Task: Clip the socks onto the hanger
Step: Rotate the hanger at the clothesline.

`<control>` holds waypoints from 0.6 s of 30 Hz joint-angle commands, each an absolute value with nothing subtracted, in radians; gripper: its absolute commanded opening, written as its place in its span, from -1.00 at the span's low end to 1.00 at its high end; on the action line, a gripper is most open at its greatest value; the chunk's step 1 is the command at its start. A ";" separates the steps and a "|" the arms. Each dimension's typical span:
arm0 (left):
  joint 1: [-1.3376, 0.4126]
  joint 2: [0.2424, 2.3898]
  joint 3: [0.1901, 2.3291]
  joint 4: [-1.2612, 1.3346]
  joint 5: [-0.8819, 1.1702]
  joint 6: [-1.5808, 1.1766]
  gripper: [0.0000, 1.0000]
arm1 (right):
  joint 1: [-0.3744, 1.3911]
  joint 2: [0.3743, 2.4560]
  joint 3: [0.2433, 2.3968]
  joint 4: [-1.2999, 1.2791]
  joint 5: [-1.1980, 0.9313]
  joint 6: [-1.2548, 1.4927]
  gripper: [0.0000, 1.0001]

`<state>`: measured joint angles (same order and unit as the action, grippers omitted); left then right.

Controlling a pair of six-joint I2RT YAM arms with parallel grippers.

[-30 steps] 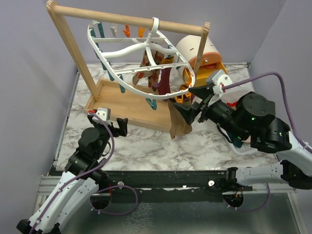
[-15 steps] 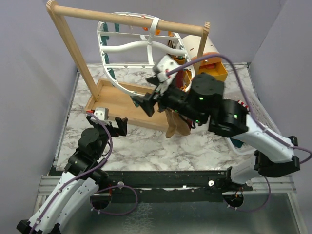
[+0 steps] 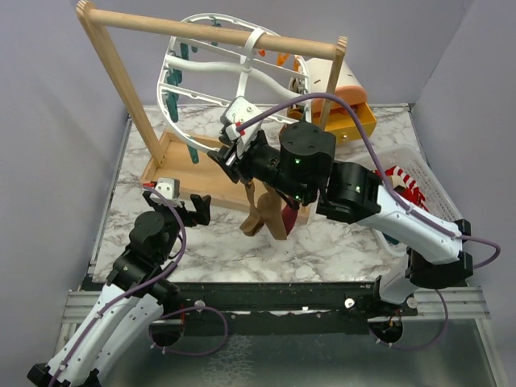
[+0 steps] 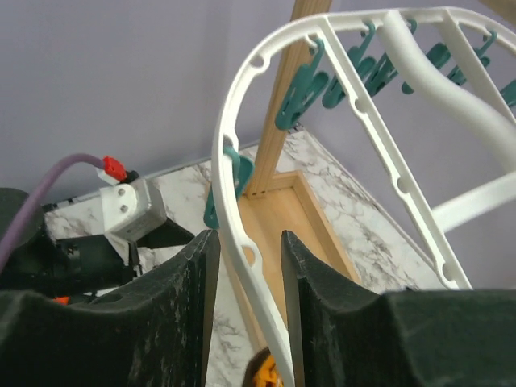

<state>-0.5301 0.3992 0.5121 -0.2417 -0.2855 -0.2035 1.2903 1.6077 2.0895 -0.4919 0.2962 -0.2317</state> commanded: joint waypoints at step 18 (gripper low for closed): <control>-0.525 0.387 0.528 -0.258 -0.310 -0.212 0.98 | 1.296 1.268 1.694 -0.525 0.568 -0.249 -0.59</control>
